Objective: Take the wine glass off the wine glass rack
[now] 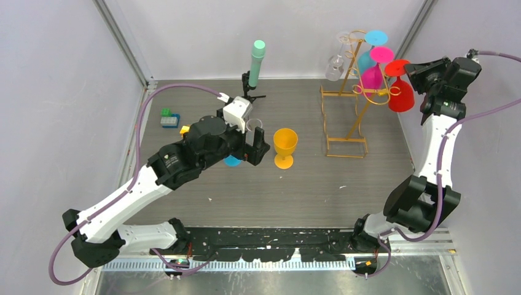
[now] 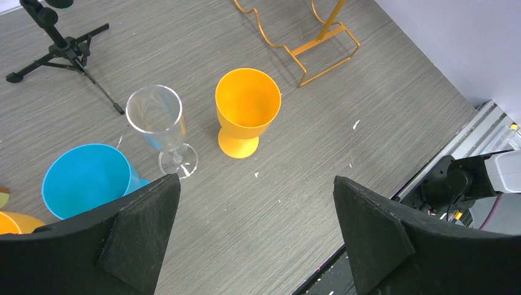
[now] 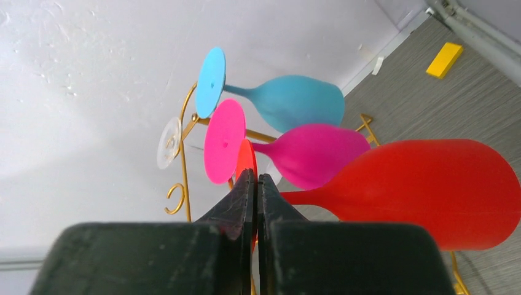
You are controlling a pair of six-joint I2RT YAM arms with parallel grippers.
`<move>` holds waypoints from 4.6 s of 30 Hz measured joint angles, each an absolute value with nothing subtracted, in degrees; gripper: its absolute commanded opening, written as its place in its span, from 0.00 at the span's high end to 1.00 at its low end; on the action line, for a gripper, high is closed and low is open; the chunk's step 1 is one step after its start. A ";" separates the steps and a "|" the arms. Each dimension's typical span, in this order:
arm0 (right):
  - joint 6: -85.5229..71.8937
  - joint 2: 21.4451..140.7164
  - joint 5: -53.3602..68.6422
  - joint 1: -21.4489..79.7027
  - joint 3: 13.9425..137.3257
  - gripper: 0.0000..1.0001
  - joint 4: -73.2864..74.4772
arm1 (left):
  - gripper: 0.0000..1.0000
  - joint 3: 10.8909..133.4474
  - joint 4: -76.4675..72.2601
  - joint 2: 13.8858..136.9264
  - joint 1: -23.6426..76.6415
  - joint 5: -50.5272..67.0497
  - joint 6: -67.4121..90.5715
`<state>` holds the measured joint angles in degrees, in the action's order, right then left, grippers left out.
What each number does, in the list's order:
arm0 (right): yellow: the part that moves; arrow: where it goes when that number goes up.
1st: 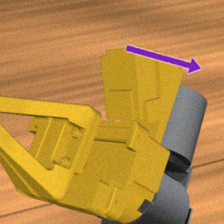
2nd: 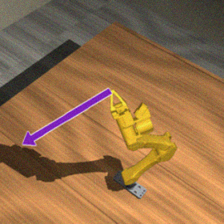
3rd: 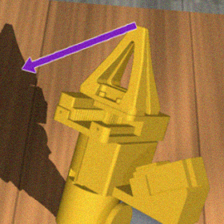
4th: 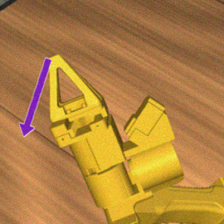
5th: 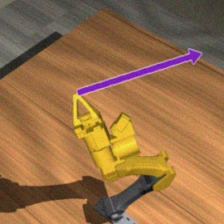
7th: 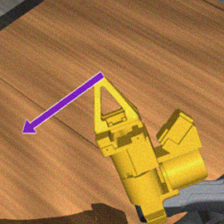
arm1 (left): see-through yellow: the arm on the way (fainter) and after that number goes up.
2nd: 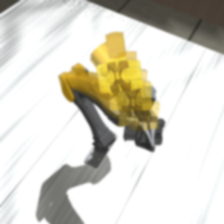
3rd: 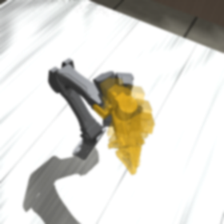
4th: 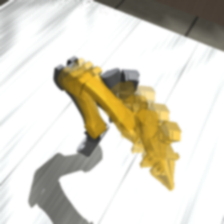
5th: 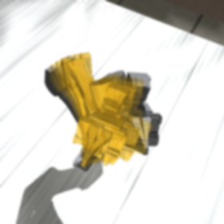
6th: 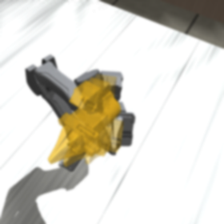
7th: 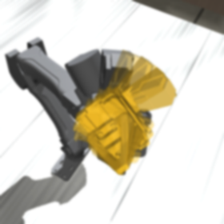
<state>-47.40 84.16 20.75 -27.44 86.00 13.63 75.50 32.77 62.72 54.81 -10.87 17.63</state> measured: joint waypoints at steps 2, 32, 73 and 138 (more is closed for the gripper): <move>-47.37 83.15 18.76 -27.51 85.58 1.00 13.21 | 0.02 75.50 32.80 62.63 54.81 -10.87 17.63; -50.52 65.98 20.47 -27.49 93.08 1.00 12.45 | 0.02 75.50 31.59 62.63 54.81 -8.78 18.59; -113.95 42.78 30.17 -7.92 50.59 1.00 -33.95 | 0.01 63.81 -26.63 72.97 37.54 21.34 68.99; -60.07 37.01 20.97 -3.18 65.47 0.33 40.14 | 1.00 66.61 66.39 46.70 43.83 -12.91 34.35</move>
<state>-60.07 37.01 20.97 -3.18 65.47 40.14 66.61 66.39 46.70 43.83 -12.91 34.35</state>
